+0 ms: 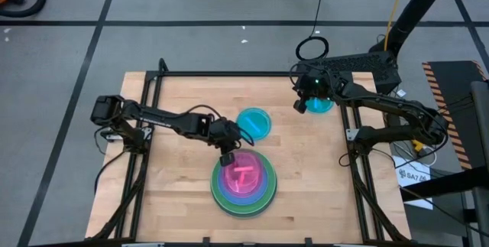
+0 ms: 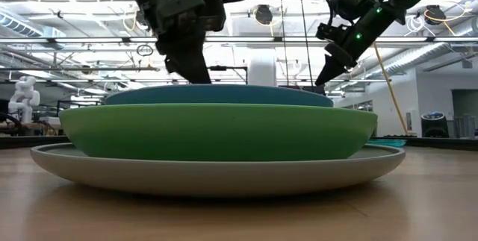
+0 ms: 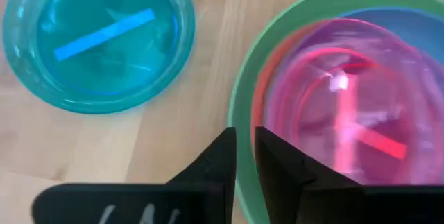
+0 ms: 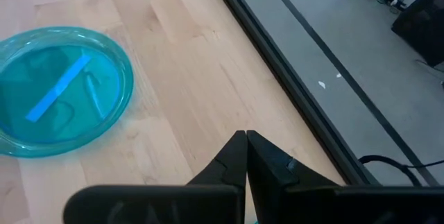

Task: Stack plastic plates
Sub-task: Stack the small pink plate on top of the bottom small pink plate, then stack the bottom small blue plate on top of the small pink plate

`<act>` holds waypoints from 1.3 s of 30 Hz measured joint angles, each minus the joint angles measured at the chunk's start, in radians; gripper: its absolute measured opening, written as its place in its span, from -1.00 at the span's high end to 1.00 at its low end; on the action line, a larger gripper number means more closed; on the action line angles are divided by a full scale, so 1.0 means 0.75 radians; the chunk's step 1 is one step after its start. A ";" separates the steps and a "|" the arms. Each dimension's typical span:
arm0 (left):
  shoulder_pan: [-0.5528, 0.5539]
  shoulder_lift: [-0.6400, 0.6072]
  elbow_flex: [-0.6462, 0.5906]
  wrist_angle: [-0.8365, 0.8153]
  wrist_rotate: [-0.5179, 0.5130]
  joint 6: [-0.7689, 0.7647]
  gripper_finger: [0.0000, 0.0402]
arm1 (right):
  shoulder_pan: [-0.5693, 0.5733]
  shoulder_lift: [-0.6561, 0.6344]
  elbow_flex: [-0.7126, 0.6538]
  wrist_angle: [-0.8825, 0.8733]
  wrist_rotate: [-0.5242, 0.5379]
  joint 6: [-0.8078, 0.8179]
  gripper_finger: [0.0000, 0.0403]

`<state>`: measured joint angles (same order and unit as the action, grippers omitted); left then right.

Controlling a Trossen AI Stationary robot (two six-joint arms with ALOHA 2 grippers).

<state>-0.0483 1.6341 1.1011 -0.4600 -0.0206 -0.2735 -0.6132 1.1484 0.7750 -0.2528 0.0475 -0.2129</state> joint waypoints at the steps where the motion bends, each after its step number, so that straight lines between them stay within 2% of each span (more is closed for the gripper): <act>1: 0.000 0.001 0.000 0.000 -0.013 0.015 0.69 | 0.000 0.000 0.000 0.000 0.000 0.010 0.98; 7: 0.001 -0.036 0.000 -0.032 -0.051 0.139 0.68 | 0.000 0.000 0.000 0.000 -0.001 0.099 0.98; 12: 0.003 -0.139 0.000 -0.095 -0.205 0.265 0.68 | 0.019 0.000 0.000 -0.001 -0.001 0.276 0.98; 15: 0.009 -0.221 0.000 -0.106 -0.297 0.357 0.68 | 0.068 0.000 0.000 -0.001 -0.001 0.359 0.98; 21: 0.065 -0.396 -0.013 -0.118 -0.314 0.550 0.68 | 0.197 0.000 -0.001 0.085 -0.001 0.499 0.98; 25: 0.146 -0.517 -0.100 -0.019 -0.314 0.661 0.68 | 0.282 0.000 -0.001 0.182 -0.001 0.603 0.98; 33: 0.383 -0.787 -0.375 0.383 -0.313 0.822 0.68 | 0.441 0.117 0.000 0.458 0.003 0.772 0.98; 35: 0.440 -0.824 -0.392 0.498 -0.303 0.856 0.68 | 0.477 0.166 0.002 0.504 0.003 0.837 0.98; 39: 0.546 -0.891 -0.398 0.516 -0.206 0.861 0.68 | 0.546 0.282 0.066 0.503 0.010 0.963 0.98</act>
<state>0.3616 0.9658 0.8024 -0.0730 -0.1753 0.3725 -0.2039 1.3597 0.8248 0.1247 0.0550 0.5094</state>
